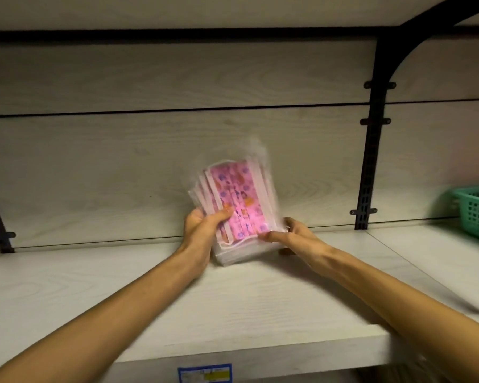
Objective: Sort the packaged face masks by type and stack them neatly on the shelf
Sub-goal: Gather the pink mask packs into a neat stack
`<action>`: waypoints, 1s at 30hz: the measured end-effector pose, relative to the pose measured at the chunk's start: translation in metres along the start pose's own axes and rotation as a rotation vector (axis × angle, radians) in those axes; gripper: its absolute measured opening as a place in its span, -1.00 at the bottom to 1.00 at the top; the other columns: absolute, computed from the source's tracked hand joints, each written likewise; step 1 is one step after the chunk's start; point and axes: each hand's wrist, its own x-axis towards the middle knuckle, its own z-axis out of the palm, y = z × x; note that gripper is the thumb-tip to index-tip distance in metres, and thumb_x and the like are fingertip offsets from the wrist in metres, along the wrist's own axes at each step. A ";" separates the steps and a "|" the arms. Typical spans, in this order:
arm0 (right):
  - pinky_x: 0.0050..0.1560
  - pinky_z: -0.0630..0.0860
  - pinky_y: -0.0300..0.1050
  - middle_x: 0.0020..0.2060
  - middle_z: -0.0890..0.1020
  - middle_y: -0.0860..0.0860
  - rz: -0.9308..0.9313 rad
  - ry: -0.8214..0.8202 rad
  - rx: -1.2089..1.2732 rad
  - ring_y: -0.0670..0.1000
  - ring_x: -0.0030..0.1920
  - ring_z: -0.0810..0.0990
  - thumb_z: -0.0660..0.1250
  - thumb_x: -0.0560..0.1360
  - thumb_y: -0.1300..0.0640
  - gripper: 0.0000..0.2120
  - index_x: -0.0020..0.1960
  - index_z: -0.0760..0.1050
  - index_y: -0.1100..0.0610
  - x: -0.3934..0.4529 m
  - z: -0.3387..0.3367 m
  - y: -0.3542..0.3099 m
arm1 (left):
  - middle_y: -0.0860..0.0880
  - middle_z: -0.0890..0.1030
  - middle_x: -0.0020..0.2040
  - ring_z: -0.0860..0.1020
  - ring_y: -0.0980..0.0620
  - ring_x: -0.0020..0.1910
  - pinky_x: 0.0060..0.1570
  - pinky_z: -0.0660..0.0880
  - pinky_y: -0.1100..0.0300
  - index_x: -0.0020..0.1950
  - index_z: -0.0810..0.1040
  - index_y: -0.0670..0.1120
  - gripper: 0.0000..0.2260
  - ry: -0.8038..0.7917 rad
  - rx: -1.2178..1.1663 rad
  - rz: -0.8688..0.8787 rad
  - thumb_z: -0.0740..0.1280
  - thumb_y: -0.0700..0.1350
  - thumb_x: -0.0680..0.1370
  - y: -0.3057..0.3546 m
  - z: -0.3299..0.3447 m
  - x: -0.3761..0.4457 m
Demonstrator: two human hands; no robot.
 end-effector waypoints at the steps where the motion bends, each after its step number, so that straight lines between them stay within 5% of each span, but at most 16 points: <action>1: 0.12 0.60 -0.02 0.06 0.71 -0.04 -0.012 -0.015 0.024 -0.01 0.06 0.68 0.57 0.37 -0.03 -0.43 0.30 0.48 0.07 -0.001 0.001 0.001 | -0.26 0.69 0.10 0.68 -0.22 0.09 0.09 0.64 -0.06 0.26 0.57 -0.29 -0.69 0.016 -0.099 -0.047 0.40 -0.36 0.51 0.002 0.001 0.002; 5: 0.31 0.51 0.18 0.08 0.71 0.15 -0.070 0.027 0.337 0.16 0.12 0.68 0.54 0.42 0.12 -0.53 0.27 0.53 0.21 -0.004 0.007 -0.006 | -0.26 0.66 0.19 0.62 -0.24 0.22 0.35 0.45 -0.22 0.30 0.55 -0.26 -0.70 -0.049 -0.274 -0.260 0.32 -0.29 0.57 0.000 0.002 -0.005; 8: 0.31 0.52 0.08 0.14 0.67 0.26 -0.035 0.038 0.646 0.18 0.11 0.66 0.51 0.44 0.22 -0.52 0.29 0.51 0.35 -0.007 0.011 -0.013 | -0.23 0.68 0.16 0.66 -0.20 0.15 0.32 0.46 -0.17 0.25 0.58 -0.23 -0.74 -0.132 -0.335 -0.271 0.30 -0.26 0.57 0.002 0.005 -0.010; 11: 0.26 0.55 0.02 0.13 0.68 0.22 -0.014 -0.032 0.743 0.15 0.10 0.67 0.48 0.46 0.20 -0.64 0.22 0.58 0.28 -0.012 0.020 -0.014 | -0.24 0.67 0.19 0.65 -0.21 0.17 0.30 0.48 -0.17 0.27 0.56 -0.20 -0.73 -0.189 -0.411 -0.237 0.28 -0.28 0.58 0.008 0.008 -0.012; 18: -0.09 0.63 -0.21 0.00 0.74 0.11 -0.239 0.079 0.399 0.09 0.00 0.73 0.41 0.53 0.21 -0.78 0.17 0.58 0.22 -0.018 0.008 -0.016 | -0.22 0.63 0.26 0.57 -0.19 0.30 0.36 0.46 -0.04 0.32 0.52 -0.28 -0.55 -0.205 -0.274 -0.202 0.39 -0.24 0.43 0.004 -0.012 -0.011; 23: -0.04 0.63 -0.18 -0.05 0.75 0.03 -0.213 0.146 0.260 0.03 -0.02 0.73 0.47 0.47 0.28 -0.78 0.10 0.58 0.14 -0.013 -0.020 -0.012 | -0.20 0.65 0.24 0.64 -0.13 0.19 0.25 0.55 -0.01 0.32 0.51 -0.24 -0.57 -0.127 -0.003 -0.091 0.47 -0.24 0.47 0.001 -0.044 0.003; 26: -0.08 0.60 -0.24 -0.09 0.75 -0.01 -0.173 0.186 0.229 -0.02 -0.04 0.73 0.46 0.46 0.32 -0.76 0.10 0.56 0.17 -0.014 -0.022 -0.005 | -0.14 0.72 0.10 0.70 -0.06 0.02 0.05 0.64 0.11 0.18 0.61 -0.16 -0.64 -0.172 0.298 -0.019 0.56 -0.20 0.41 -0.009 -0.051 0.001; 30: -0.20 0.58 -0.35 -0.03 0.72 0.01 -0.205 0.207 0.221 -0.10 -0.10 0.72 0.47 0.42 0.39 -0.63 0.17 0.51 0.16 -0.015 -0.012 -0.003 | -0.07 0.74 0.01 0.72 -0.02 -0.06 -0.18 0.63 0.23 0.16 0.60 -0.17 -0.61 -0.176 0.390 0.035 0.59 -0.25 0.37 -0.016 -0.048 -0.004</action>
